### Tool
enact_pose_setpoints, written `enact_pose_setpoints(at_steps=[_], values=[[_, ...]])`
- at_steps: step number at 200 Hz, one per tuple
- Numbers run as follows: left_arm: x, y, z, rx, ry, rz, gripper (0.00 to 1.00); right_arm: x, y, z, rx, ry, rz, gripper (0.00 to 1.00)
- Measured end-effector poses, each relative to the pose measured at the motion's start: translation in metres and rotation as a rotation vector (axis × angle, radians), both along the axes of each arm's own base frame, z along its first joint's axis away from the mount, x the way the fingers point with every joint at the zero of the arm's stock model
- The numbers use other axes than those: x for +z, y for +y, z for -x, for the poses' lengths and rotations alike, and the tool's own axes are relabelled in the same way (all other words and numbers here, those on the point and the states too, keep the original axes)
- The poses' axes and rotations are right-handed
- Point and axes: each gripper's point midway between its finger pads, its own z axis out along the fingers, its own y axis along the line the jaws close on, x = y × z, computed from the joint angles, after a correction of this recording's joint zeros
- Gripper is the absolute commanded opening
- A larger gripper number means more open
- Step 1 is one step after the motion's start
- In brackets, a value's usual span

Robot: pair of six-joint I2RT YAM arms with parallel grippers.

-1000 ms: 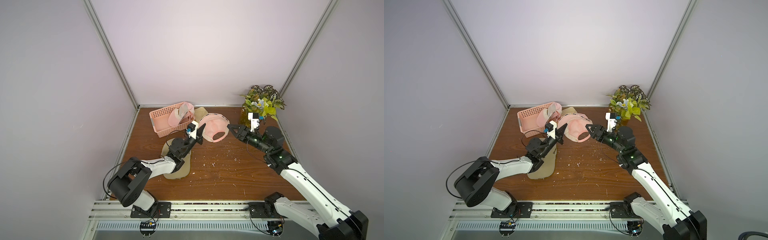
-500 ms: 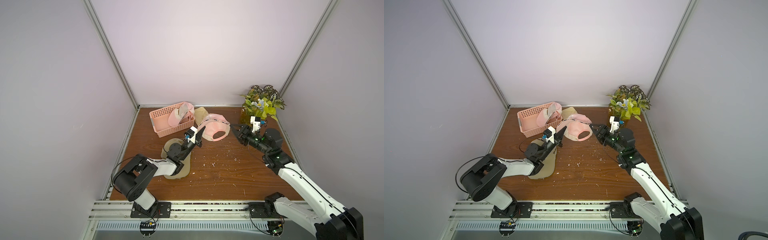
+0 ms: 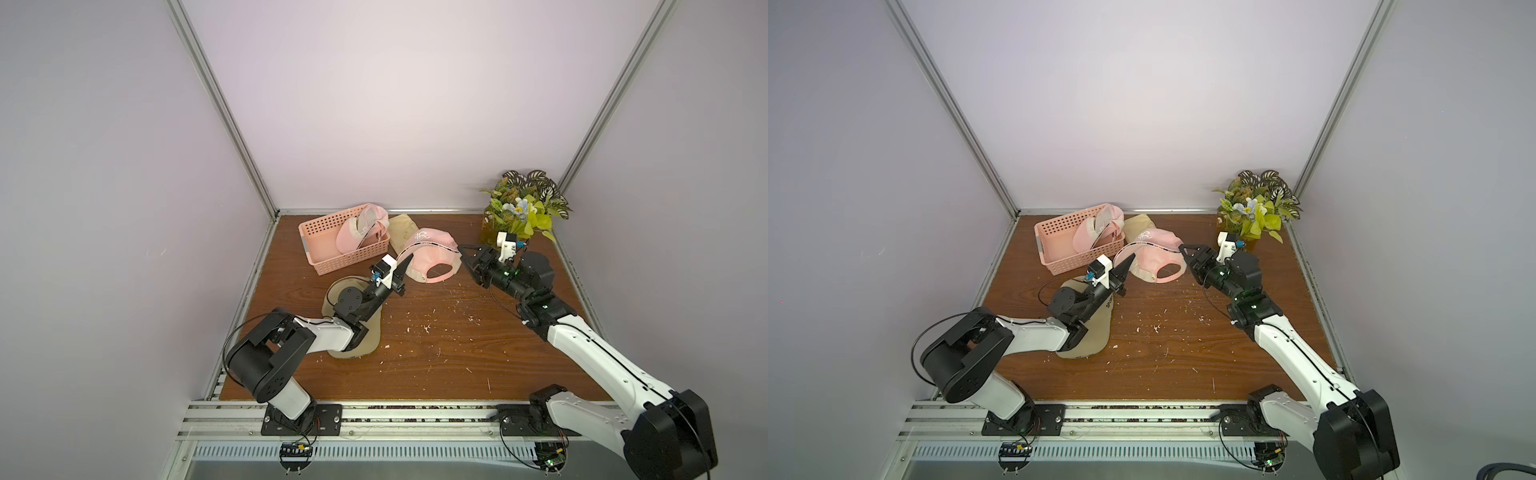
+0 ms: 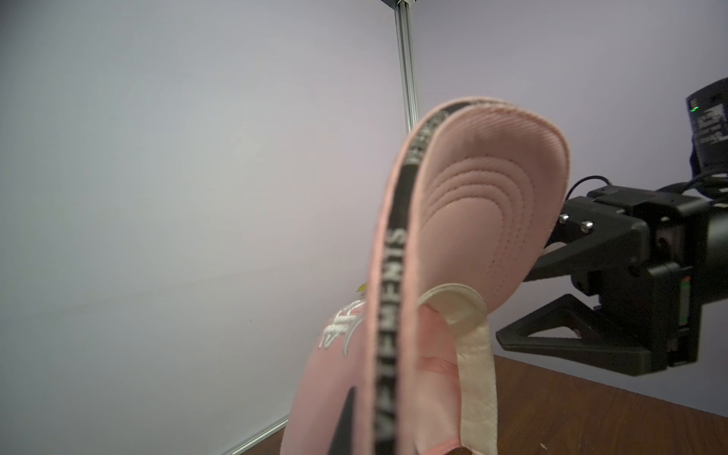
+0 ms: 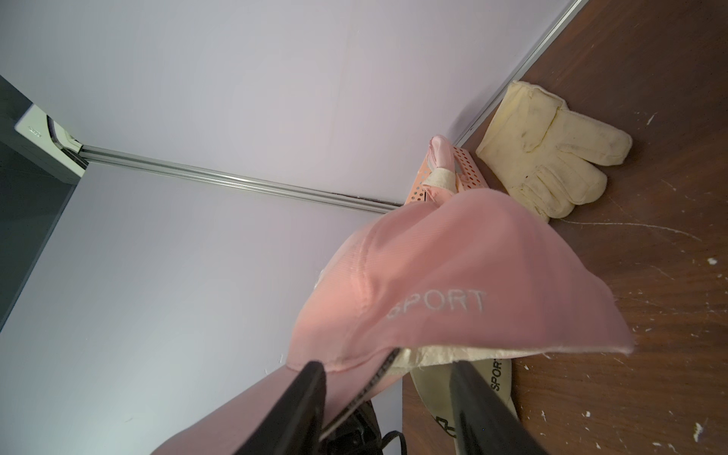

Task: Turn the baseball cap inside out
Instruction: Place the baseball cap at the center of the board.

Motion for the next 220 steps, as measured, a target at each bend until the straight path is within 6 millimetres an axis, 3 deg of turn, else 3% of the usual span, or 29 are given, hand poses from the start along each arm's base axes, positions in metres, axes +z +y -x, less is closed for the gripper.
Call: enact_pose_setpoints(at_steps=[69, 90, 114, 136, 154, 172, 190, 220], values=[[-0.001, -0.01, 0.008, -0.018, -0.028, -0.031, 0.0, -0.003, 0.002, -0.009, -0.007, -0.001, -0.013, 0.43], [-0.004, -0.012, 0.009, -0.017, -0.032, -0.045, 0.01, -0.006, 0.003, -0.011, -0.007, 0.004, -0.014, 0.25], [-0.006, -0.014, 0.009, -0.022, -0.04, -0.058, 0.2, -0.009, 0.0, -0.015, -0.023, 0.013, -0.01, 0.0], [-0.008, -0.019, 0.013, -0.042, -0.041, -0.075, 0.39, -0.008, -0.002, -0.017, -0.035, 0.003, -0.004, 0.0], [-0.012, -0.024, 0.016, -0.072, -0.008, -0.094, 0.63, -0.01, -0.003, -0.017, -0.04, -0.003, 0.015, 0.0], [-0.009, -0.024, 0.022, -0.098, 0.026, -0.106, 0.79, -0.014, -0.005, -0.017, -0.038, -0.007, 0.044, 0.0], [-0.006, -0.017, 0.034, -0.115, 0.053, -0.1, 0.88, -0.018, -0.005, -0.017, -0.036, -0.012, 0.081, 0.0], [-0.017, 0.001, 0.061, -0.162, 0.133, -0.084, 0.89, -0.019, -0.007, -0.019, -0.031, -0.071, 0.155, 0.0]])
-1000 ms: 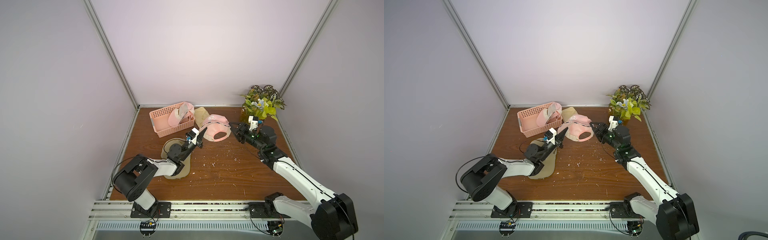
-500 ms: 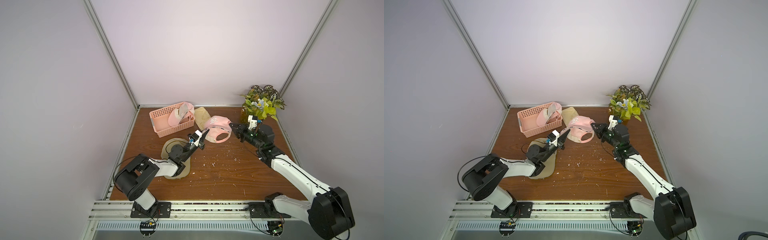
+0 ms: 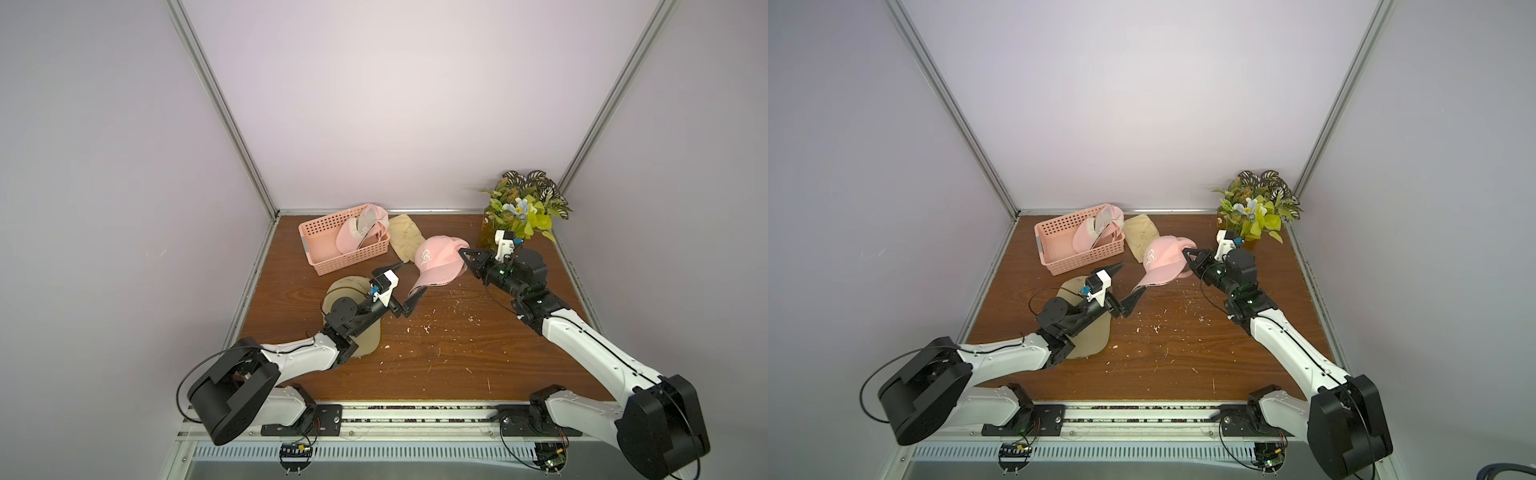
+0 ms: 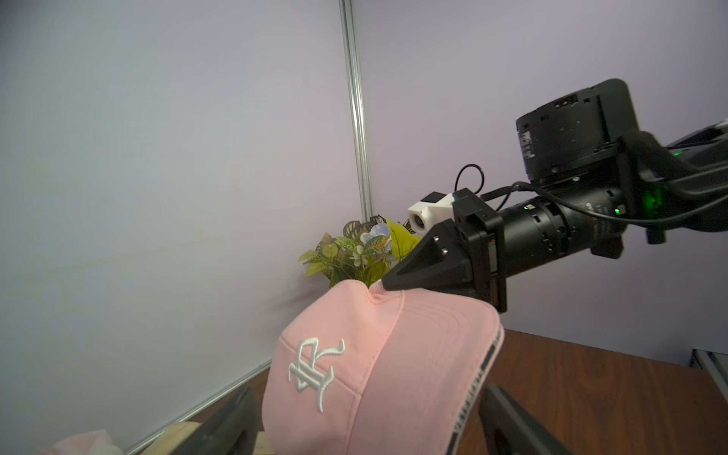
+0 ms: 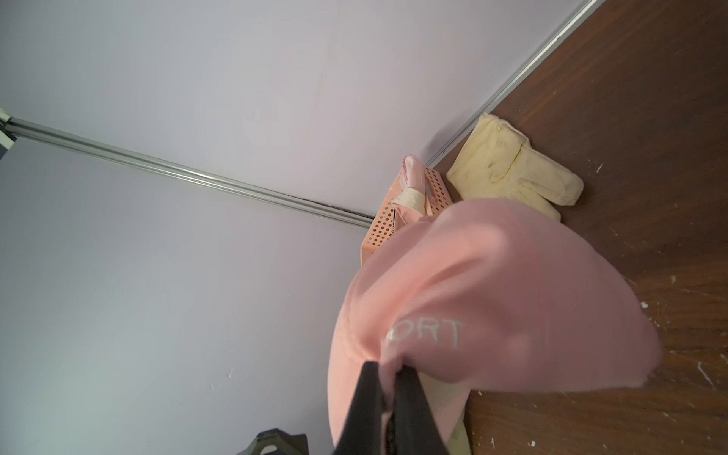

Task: Turn the baseball cap inside out
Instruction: Place the baseball cap at the center of the board.

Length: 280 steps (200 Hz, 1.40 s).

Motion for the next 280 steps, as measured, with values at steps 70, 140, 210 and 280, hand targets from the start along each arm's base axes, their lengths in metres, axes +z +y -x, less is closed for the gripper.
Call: enact_pose_setpoints(at_steps=[70, 140, 210, 280], values=[[-0.005, 0.039, 0.002, 0.113, 0.375, 0.082, 0.83, -0.024, 0.034, 0.006, 0.258, -0.161, 0.169, 0.0], [-0.026, 0.081, 0.0, 0.298, 0.598, 0.17, 0.83, -0.07, 0.101, 0.041, 0.531, -0.216, 0.27, 0.0], [-0.034, 0.093, -0.002, 0.345, 0.63, 0.177, 0.83, -0.083, 0.131, 0.058, 0.632, -0.267, 0.26, 0.0], [-0.047, 0.091, -0.003, 0.352, 0.66, 0.155, 0.83, -0.132, 0.08, 0.06, 0.473, -0.247, 0.406, 0.11]])
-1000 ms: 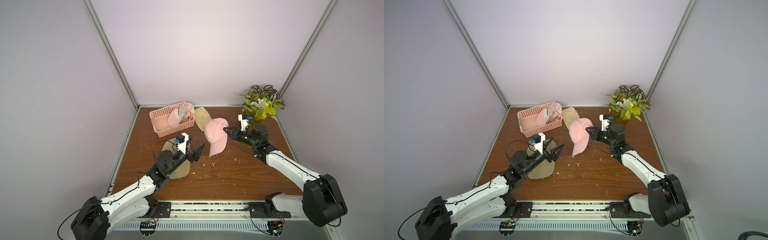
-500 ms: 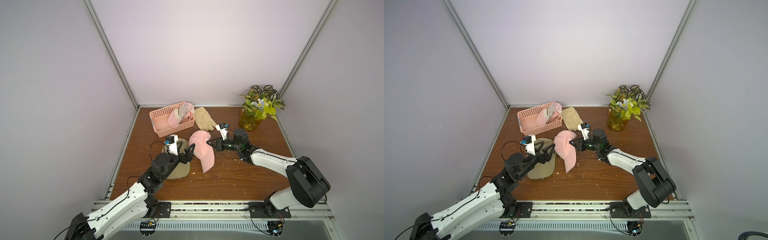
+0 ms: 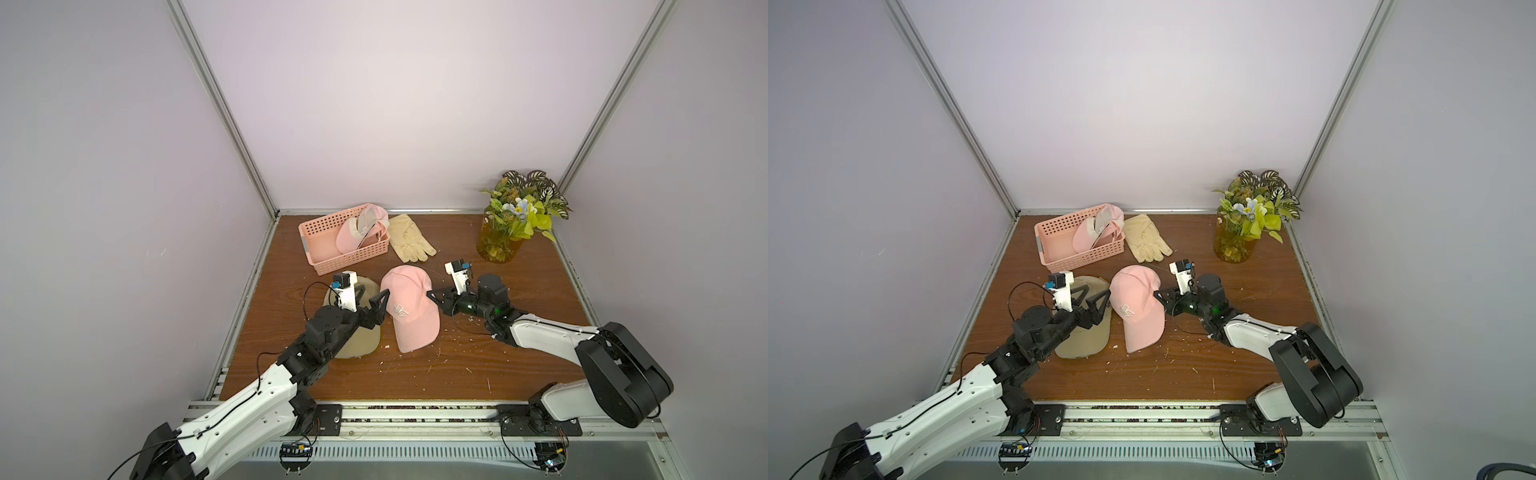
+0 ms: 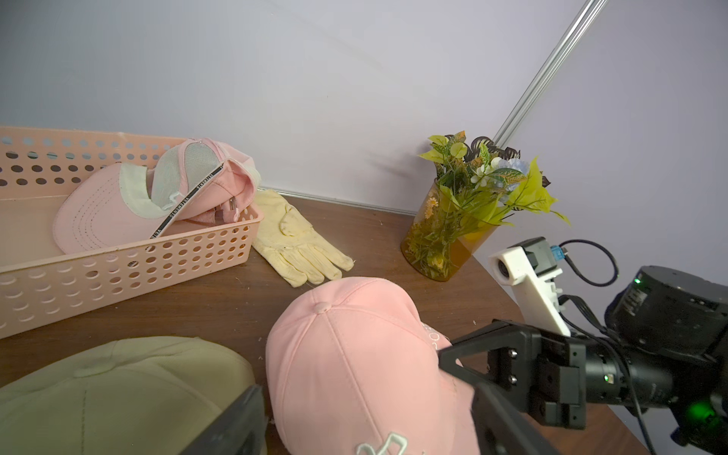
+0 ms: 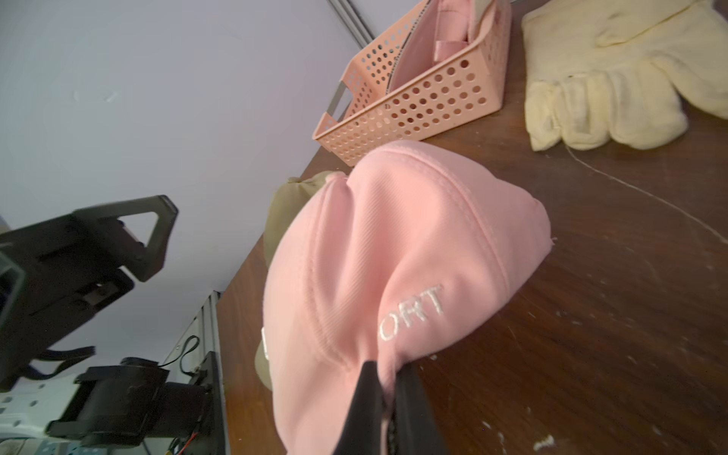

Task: Turn the baseball cap inside out
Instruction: Place the baseball cap at the center of the board.

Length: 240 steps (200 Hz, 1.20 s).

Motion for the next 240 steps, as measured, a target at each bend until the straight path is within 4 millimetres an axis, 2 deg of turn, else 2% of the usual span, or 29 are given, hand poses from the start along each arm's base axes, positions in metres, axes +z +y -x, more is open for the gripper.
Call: enact_pose_setpoints(at_steps=[33, 78, 109, 135, 158, 187, 215, 240], values=[[-0.005, -0.001, -0.001, -0.001, 0.014, -0.005, 0.83, -0.018, -0.011, -0.002, -0.049, -0.004, 0.063, 0.16], [-0.012, -0.001, -0.004, 0.003, 0.038, -0.014, 0.83, -0.044, -0.017, -0.007, -0.087, 0.022, 0.131, 0.3], [-0.012, 0.0, -0.005, 0.007, 0.042, -0.012, 0.83, -0.063, -0.017, -0.005, -0.08, 0.057, 0.166, 0.44], [-0.013, 0.002, -0.006, 0.011, 0.044, -0.013, 0.83, -0.074, -0.015, -0.002, -0.069, 0.078, 0.186, 0.6], [-0.019, 0.004, -0.009, 0.022, 0.061, -0.032, 0.84, -0.074, -0.015, -0.002, -0.066, 0.075, 0.19, 0.69], [-0.018, 0.011, -0.023, 0.054, 0.091, -0.114, 0.84, -0.068, -0.026, -0.005, -0.112, 0.051, 0.231, 0.72], [0.003, 0.024, -0.058, 0.117, 0.084, -0.226, 0.84, -0.037, -0.044, -0.012, -0.196, -0.032, 0.257, 0.72], [0.005, 0.042, -0.098, 0.166, 0.121, -0.325, 0.84, -0.018, -0.061, -0.014, -0.253, -0.074, 0.276, 0.73]])
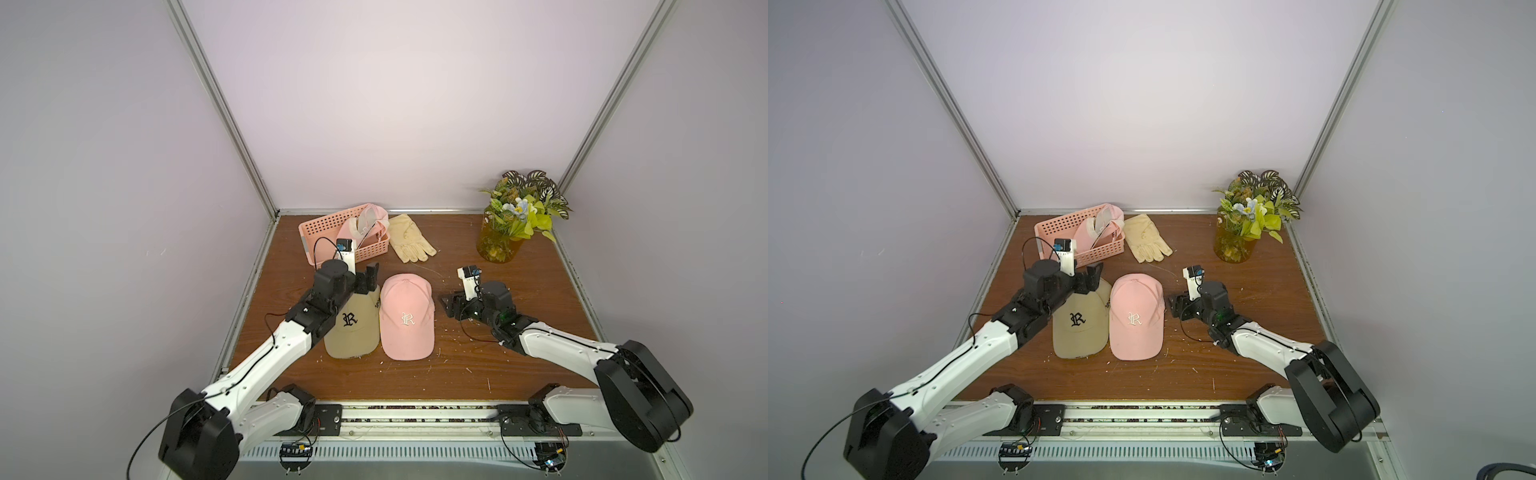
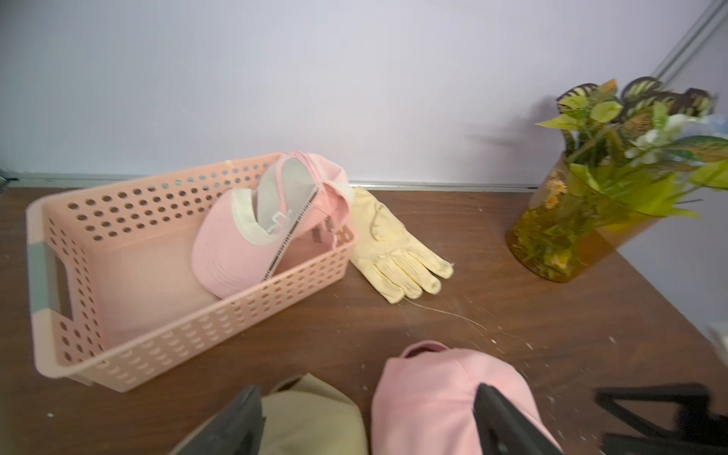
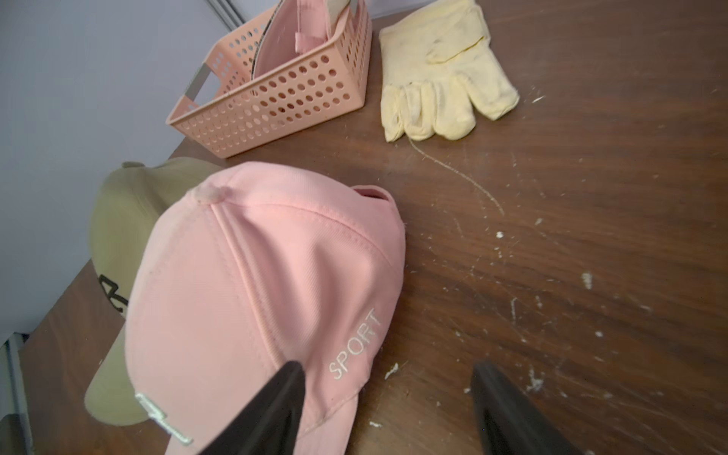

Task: Turn the baseball cap inside out
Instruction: Place the baseball cap at the center of the board, then pick up the baseball cap from the basket.

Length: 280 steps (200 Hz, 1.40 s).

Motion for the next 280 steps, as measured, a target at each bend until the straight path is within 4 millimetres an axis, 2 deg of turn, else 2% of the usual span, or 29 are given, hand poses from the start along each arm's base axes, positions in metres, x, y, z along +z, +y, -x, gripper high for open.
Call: enact_pose_setpoints(at_steps=[20, 56, 89, 107, 118, 155, 170, 195, 227, 239, 265, 280], values=[[-0.009, 0.005, -0.027, -0.001, 0.042, -0.06, 0.84, 0.01, -0.012, 0.001, -0.032, -0.019, 0.016, 0.73], [-0.022, -0.004, -0.071, -0.044, 0.1, -0.122, 0.77, 0.021, -0.024, 0.005, -0.059, -0.041, 0.024, 0.73], [-0.038, -0.001, -0.119, -0.032, 0.135, -0.167, 0.68, 0.015, -0.03, 0.011, -0.067, -0.025, 0.035, 0.73], [-0.054, -0.004, -0.141, -0.041, 0.164, -0.191, 0.54, 0.01, -0.032, 0.013, -0.068, -0.013, 0.041, 0.73], [-0.064, -0.007, -0.15, -0.054, 0.179, -0.201, 0.53, 0.007, -0.032, 0.015, -0.067, -0.006, 0.044, 0.73], [-0.093, -0.011, -0.165, -0.068, 0.222, -0.232, 0.52, -0.004, -0.032, 0.019, -0.057, 0.026, 0.045, 0.73], [-0.101, -0.011, -0.168, -0.069, 0.231, -0.246, 0.47, -0.006, -0.031, 0.02, -0.051, 0.033, 0.042, 0.73], [-0.106, -0.012, -0.176, -0.072, 0.228, -0.267, 0.32, -0.006, -0.03, 0.02, -0.051, 0.034, 0.041, 0.73], [-0.109, -0.012, -0.181, -0.082, 0.217, -0.294, 0.29, -0.006, -0.03, 0.02, -0.049, 0.035, 0.041, 0.73], [-0.109, -0.011, -0.182, -0.081, 0.215, -0.302, 0.18, -0.006, -0.03, 0.02, -0.048, 0.037, 0.041, 0.73], [-0.111, -0.007, -0.184, -0.08, 0.204, -0.347, 0.19, -0.005, -0.03, 0.02, -0.049, 0.035, 0.04, 0.73], [-0.115, -0.005, -0.186, -0.077, 0.206, -0.368, 0.3, -0.005, -0.03, 0.02, -0.048, 0.035, 0.04, 0.73]])
